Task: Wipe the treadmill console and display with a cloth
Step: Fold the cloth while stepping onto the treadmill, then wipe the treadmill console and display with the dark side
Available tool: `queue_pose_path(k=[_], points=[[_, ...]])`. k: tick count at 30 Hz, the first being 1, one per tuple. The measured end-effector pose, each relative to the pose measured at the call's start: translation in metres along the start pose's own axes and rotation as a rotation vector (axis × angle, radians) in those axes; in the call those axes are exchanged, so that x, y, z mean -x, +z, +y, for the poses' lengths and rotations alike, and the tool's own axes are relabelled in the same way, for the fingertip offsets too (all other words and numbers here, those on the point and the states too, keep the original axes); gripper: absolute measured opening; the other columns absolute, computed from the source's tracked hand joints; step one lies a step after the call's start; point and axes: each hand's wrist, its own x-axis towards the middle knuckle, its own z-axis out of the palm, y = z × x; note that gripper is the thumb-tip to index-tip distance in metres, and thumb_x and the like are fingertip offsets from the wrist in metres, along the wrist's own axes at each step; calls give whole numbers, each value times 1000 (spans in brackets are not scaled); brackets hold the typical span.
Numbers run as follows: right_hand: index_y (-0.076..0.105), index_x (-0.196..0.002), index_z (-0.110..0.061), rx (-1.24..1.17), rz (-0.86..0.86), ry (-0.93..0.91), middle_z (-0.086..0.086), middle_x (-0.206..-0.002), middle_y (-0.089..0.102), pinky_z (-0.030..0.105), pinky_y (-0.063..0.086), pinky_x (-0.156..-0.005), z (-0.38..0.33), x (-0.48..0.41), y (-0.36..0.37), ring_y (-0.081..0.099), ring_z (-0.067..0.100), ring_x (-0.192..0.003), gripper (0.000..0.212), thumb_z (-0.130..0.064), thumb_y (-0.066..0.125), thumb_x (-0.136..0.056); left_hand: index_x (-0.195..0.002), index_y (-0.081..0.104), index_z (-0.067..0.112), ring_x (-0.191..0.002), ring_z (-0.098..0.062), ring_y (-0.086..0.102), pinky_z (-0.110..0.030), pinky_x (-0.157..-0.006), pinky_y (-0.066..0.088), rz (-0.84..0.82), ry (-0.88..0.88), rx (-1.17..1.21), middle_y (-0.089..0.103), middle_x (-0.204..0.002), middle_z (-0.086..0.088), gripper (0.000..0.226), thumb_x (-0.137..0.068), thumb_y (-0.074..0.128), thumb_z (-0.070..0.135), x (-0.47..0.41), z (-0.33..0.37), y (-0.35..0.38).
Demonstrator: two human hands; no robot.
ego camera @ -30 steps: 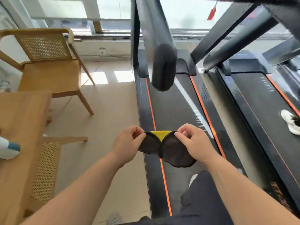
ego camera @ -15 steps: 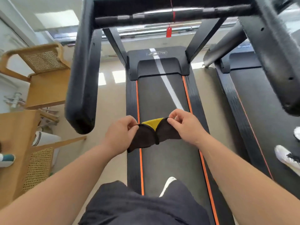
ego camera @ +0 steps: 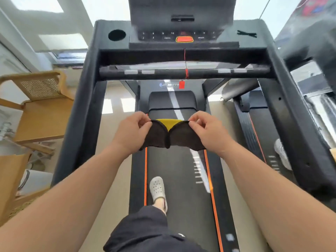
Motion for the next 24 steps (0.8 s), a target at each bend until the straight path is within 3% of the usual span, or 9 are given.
queue_pose_path(k=[5,10,17,24], points=[[64,-87,-30,24,77,8,-8,-66,52,18,38,-63,-27,-76,-24,48,4,-66,17,-21,62,-101,-96,65,21,-86,-6,60,-27,-74,50,16,66,45,64,-87,11,7,-98,59,24,-90,17,-17],[60,-82,-36,55,116,-47,-8,-64,52,23,37,-64,-54,-146,-44,48,5,-65,25,-19,63,-100,-90,65,22,-78,-4,59,-20,-68,45,46,81,84,66,-82,8,7,-95,61,22,-166,38,-38],[66,-90,-23,36,159,-157,-9,-66,53,12,36,-63,-68,-244,-74,49,5,-66,12,-16,63,-100,-83,63,26,-80,-25,62,-42,-75,52,84,85,248,66,-81,-4,12,-93,62,20,-257,55,-42],[67,-92,-23,29,88,-232,0,-70,59,17,38,-64,-57,-356,-114,52,14,-70,10,-17,63,-100,-82,64,28,-75,-16,60,-38,-73,51,169,22,249,67,-79,-2,14,-94,64,20,-349,85,-31]])
